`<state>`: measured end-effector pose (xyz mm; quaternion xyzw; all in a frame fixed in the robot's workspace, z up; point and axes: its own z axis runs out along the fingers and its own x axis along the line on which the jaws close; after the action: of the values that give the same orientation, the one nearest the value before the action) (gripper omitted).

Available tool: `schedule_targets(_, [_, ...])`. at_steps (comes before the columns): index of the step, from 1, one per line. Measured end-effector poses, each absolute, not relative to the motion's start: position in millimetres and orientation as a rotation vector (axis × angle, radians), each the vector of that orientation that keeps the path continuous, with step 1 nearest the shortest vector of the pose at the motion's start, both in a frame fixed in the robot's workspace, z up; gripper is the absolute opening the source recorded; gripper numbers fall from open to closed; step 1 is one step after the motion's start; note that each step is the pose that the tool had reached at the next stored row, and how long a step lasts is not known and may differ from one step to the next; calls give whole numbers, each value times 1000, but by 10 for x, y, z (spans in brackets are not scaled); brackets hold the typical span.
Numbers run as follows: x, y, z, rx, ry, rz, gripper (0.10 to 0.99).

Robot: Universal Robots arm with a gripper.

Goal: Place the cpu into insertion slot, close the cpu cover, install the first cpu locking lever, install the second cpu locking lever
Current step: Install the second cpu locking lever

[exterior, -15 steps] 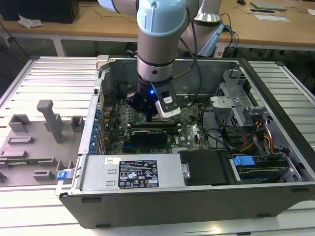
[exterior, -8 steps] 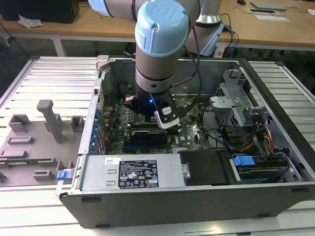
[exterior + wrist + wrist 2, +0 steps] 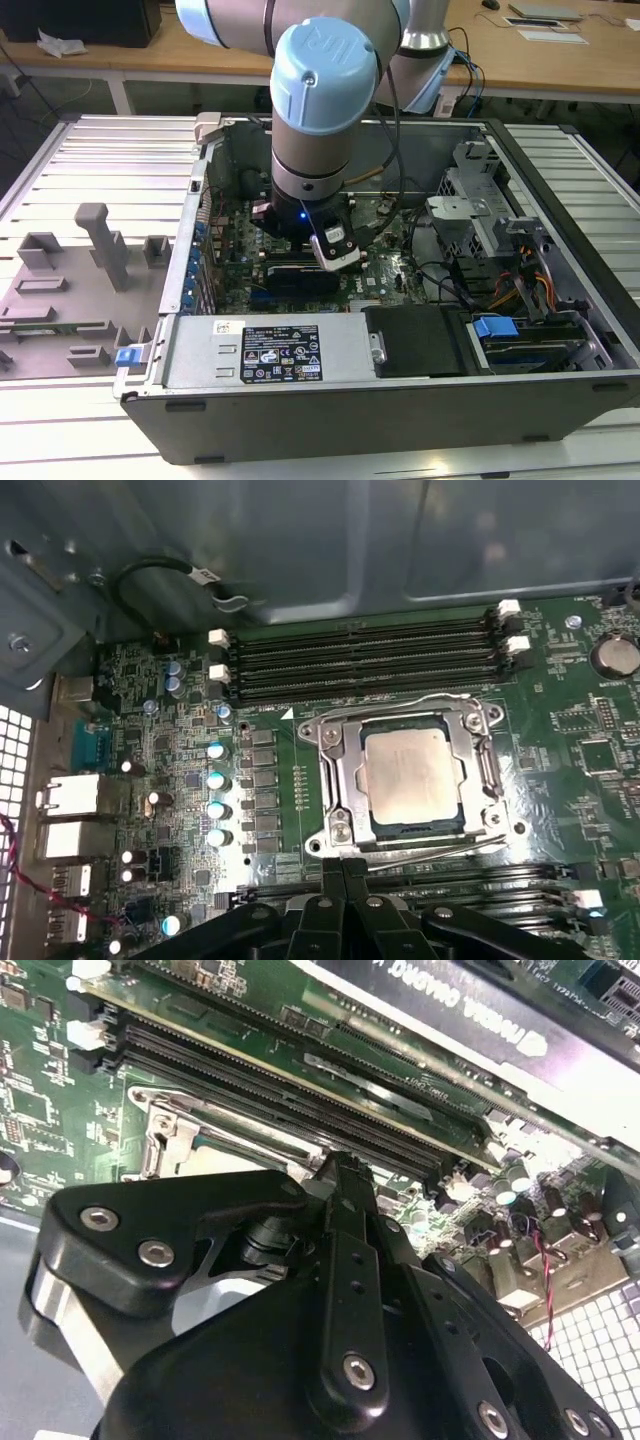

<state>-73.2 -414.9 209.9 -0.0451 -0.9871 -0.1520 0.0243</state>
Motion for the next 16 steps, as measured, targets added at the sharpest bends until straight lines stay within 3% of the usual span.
schedule_targets(16, [-805, -3994, 1978, -136, -3054, -470, 106])
